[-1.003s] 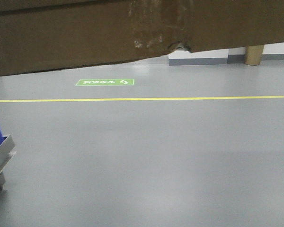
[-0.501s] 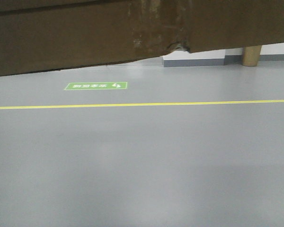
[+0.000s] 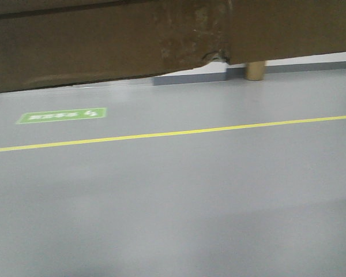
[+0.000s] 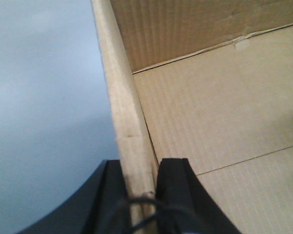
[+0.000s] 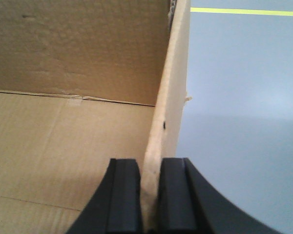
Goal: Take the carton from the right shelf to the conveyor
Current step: 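Hold the carton with both grippers while the base turns away, then carry the carton over the red-framed conveyor belt while driving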
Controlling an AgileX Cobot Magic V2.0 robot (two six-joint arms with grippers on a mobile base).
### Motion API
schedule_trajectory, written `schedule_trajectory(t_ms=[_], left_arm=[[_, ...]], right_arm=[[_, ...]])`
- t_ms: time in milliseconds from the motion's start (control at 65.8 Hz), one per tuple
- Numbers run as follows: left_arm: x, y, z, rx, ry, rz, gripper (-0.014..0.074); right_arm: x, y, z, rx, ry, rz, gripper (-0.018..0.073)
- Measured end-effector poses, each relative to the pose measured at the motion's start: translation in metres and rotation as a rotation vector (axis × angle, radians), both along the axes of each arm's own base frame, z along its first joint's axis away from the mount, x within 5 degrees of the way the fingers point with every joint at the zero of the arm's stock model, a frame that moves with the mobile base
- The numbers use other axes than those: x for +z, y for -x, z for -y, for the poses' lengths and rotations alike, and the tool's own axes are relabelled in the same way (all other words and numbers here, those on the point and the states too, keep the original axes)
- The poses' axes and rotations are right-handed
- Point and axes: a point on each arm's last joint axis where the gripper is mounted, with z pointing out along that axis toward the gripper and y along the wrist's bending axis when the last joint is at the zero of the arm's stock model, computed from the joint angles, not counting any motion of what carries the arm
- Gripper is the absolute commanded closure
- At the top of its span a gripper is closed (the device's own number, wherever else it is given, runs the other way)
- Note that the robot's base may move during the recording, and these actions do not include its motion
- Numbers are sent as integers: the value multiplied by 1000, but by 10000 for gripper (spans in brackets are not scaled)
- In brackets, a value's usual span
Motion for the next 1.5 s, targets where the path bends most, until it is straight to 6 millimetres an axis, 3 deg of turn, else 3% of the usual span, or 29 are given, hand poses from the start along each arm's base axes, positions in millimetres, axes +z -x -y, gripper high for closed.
schedule_trajectory(t_ms=[577,1504], left_arm=[[1,-1,-3,15,-27,14,616],[16,-8,-19,108,-257,194,616]], right_arm=[[0,0,0,3,-4,4,616],[5,-4,-8,32,-71,63,616]])
